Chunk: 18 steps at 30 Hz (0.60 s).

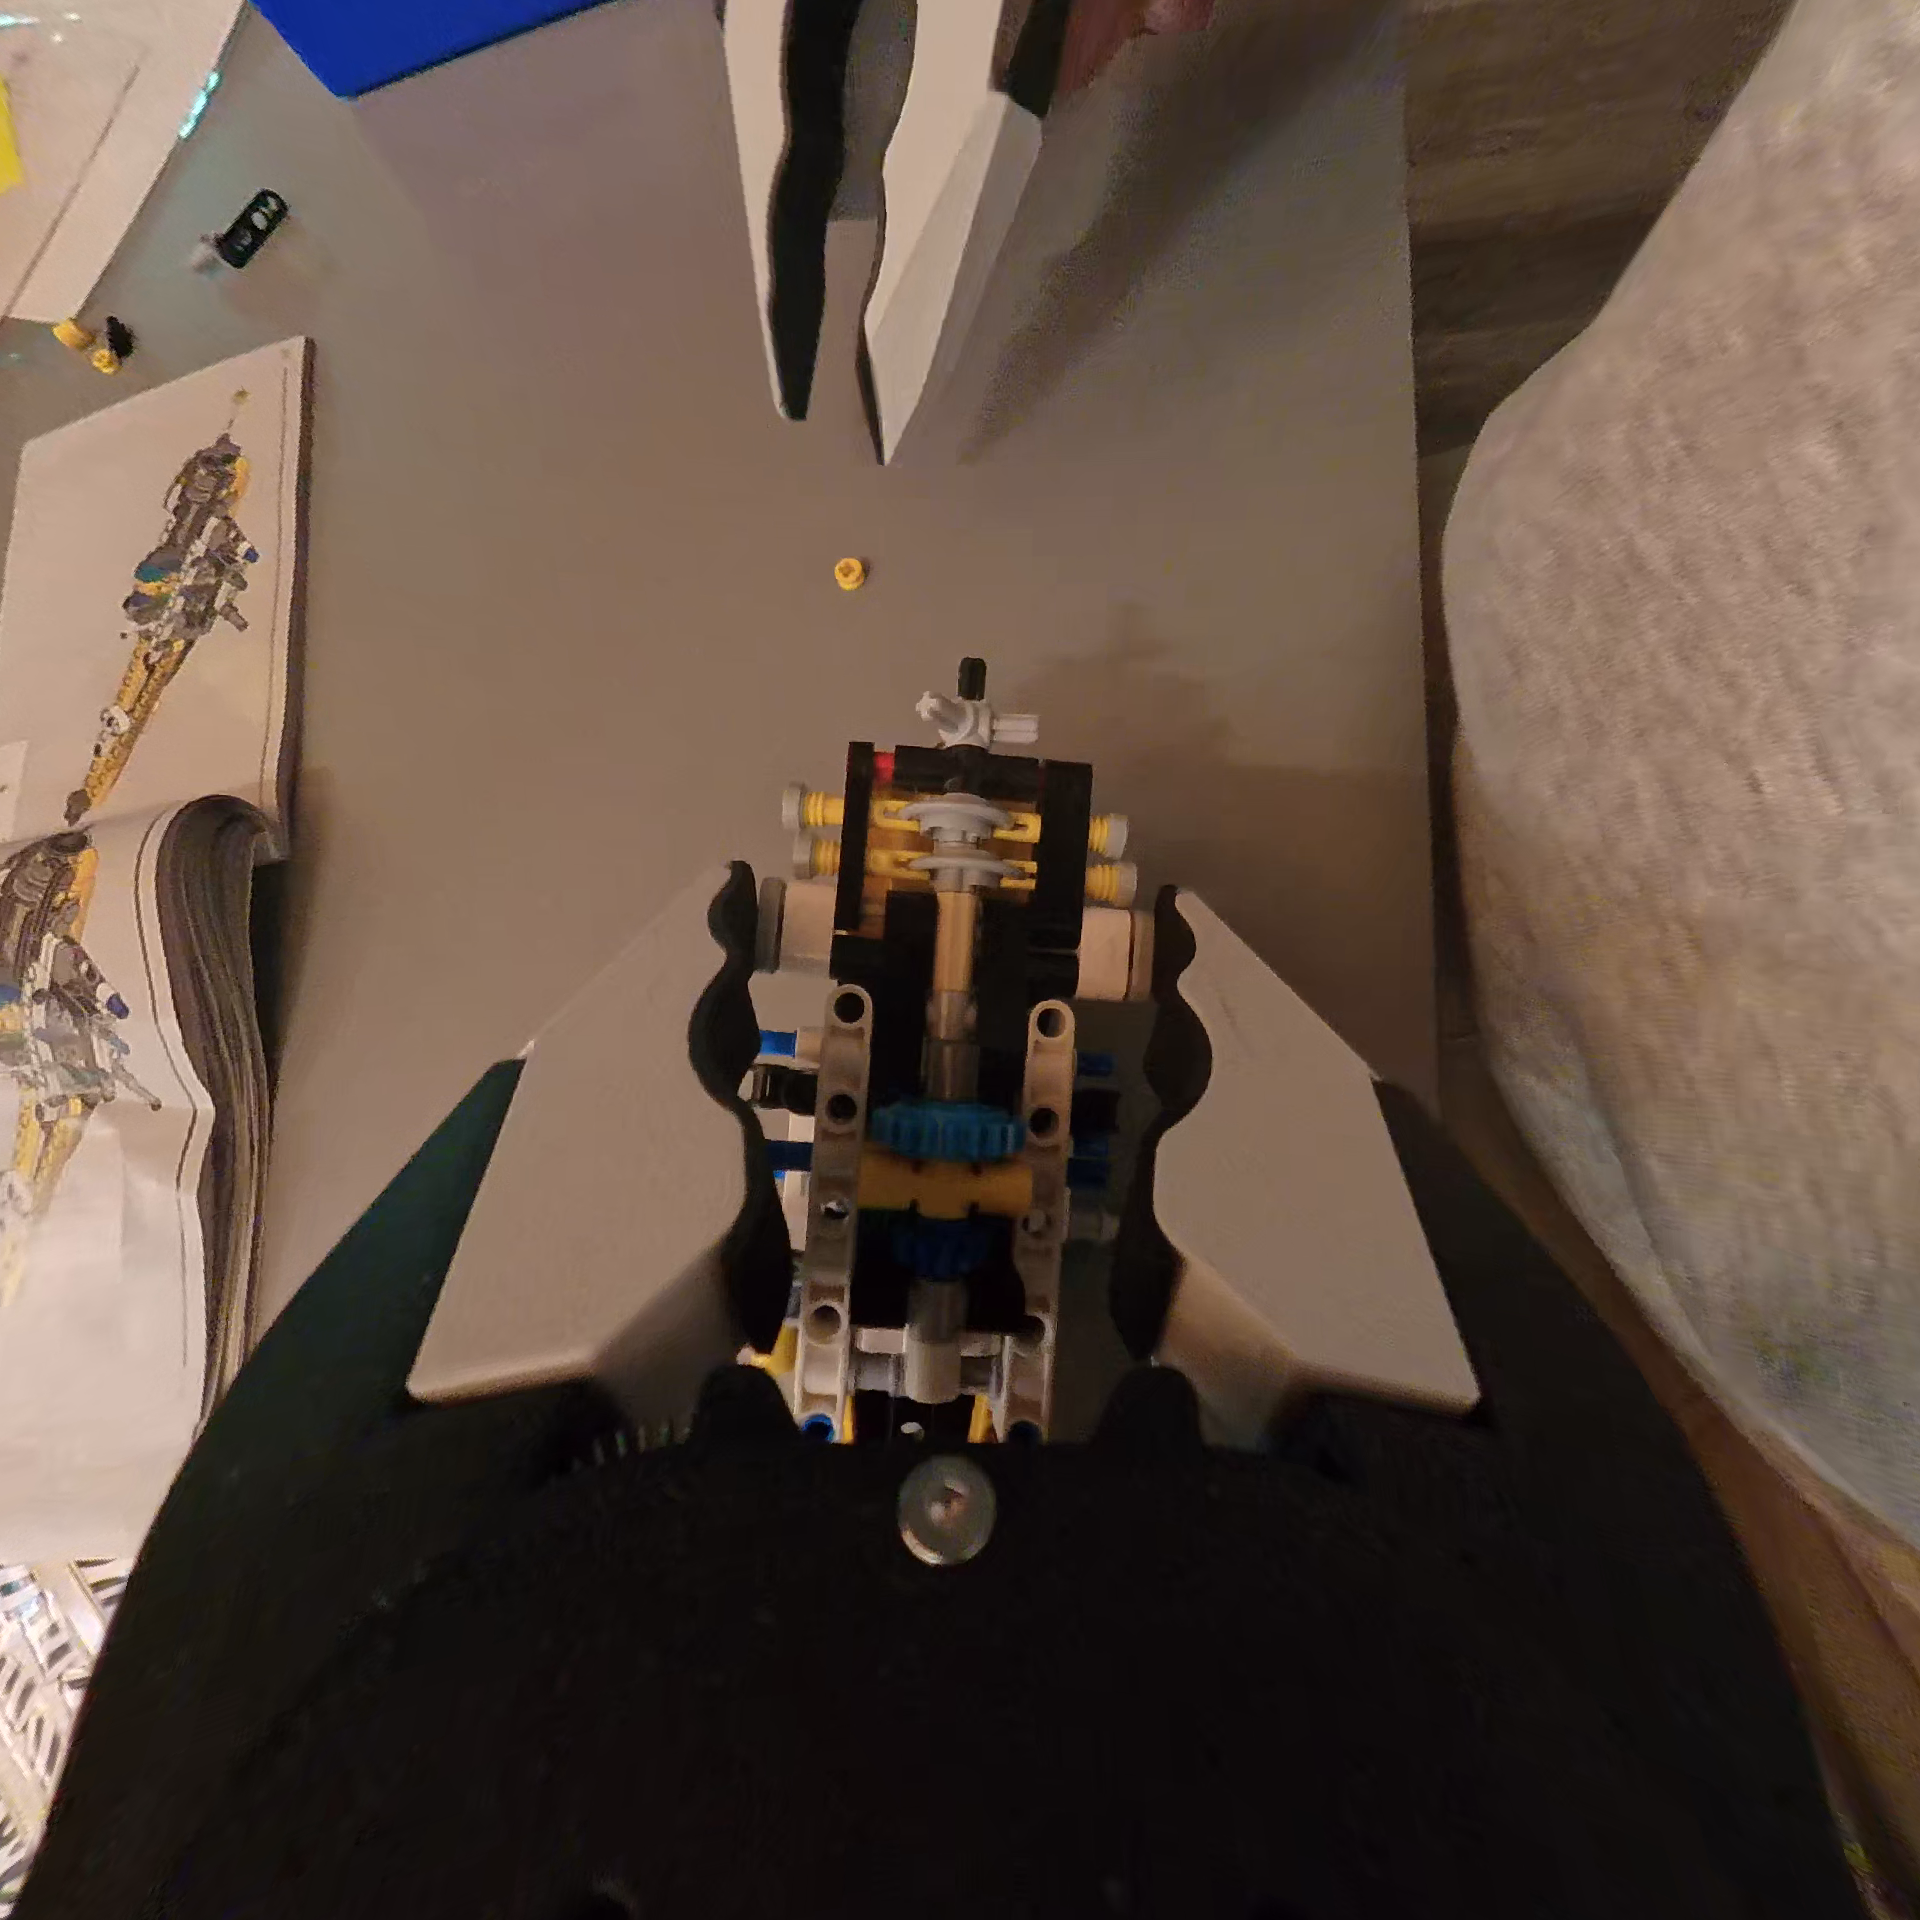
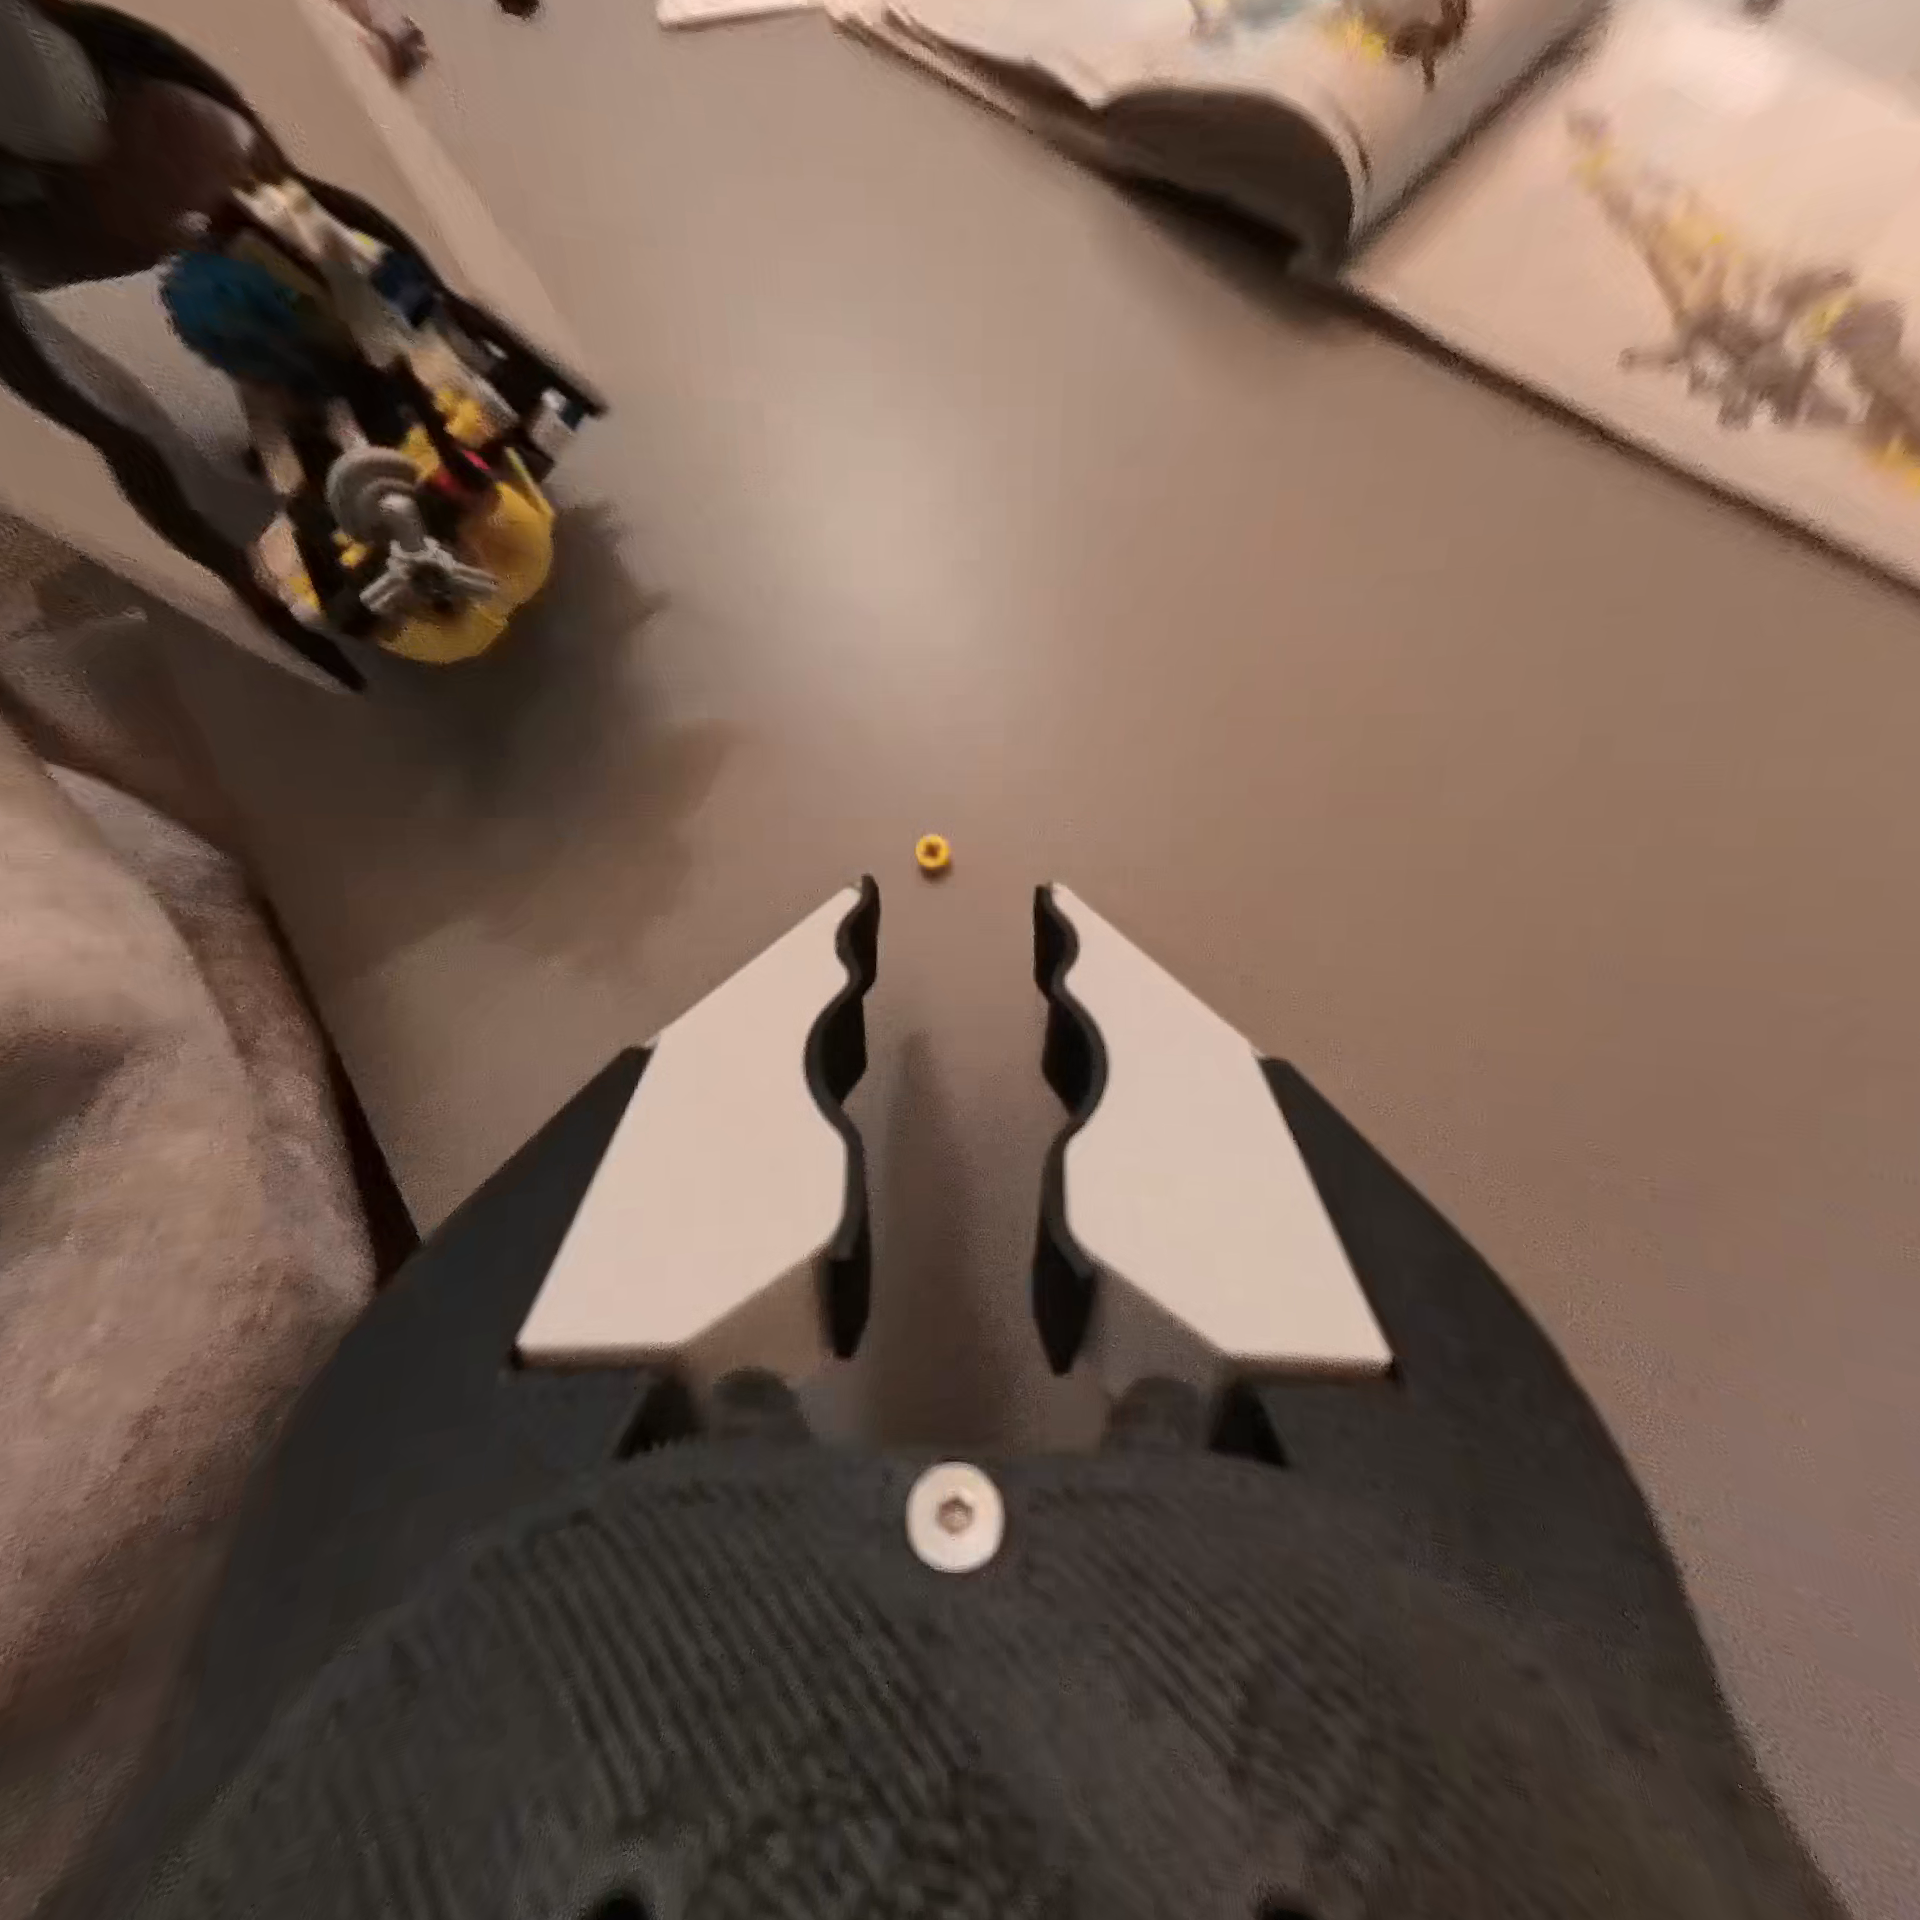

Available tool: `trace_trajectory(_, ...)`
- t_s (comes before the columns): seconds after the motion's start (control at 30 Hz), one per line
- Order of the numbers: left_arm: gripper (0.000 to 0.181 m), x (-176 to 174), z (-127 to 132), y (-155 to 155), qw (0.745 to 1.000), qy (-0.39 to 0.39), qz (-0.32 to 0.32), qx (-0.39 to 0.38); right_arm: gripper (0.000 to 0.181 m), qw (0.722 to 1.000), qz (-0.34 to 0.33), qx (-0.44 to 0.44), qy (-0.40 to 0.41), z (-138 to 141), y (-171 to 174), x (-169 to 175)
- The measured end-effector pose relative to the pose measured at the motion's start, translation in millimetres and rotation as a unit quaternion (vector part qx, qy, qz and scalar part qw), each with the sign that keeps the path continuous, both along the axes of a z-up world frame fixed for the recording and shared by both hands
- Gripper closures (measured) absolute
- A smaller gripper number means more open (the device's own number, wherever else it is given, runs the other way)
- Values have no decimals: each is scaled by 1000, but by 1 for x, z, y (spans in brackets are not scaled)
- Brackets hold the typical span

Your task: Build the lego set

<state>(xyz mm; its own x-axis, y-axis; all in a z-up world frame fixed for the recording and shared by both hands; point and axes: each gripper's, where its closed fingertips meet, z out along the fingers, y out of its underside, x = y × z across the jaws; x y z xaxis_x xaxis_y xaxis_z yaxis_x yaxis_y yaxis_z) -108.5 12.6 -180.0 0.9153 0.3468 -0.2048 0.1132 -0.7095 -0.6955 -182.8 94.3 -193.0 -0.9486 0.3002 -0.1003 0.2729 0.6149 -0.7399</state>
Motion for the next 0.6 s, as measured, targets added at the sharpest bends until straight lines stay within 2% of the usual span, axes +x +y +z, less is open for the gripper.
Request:
trace_trajectory(0.03,106,-1,-2,0,1000,-1,0,-3,153,1000,-9,2,-18,-5,1,-1)
trace_trajectory(0.17,107,-3,-5,1,1000,-11,0,-11,157,998,-10,-15,-58,-11,-11,2)
trace_trajectory(0.3,106,-5,-7,1,1000,-21,-3,-14,160,998,9,17,-65,-20,-19,4)
trace_trajectory(0.37,106,-6,-8,1,1000,-24,-3,-16,164,998,14,30,-61,-22,-22,4)
trace_trajectory(0.4,106,-7,-8,1,1000,-25,-3,-17,174,998,17,39,-56,-23,-23,3)
trace_trajectory(0.6,106,-11,-9,0,999,-31,1,-13,177,997,33,64,-23,-22,-22,5)
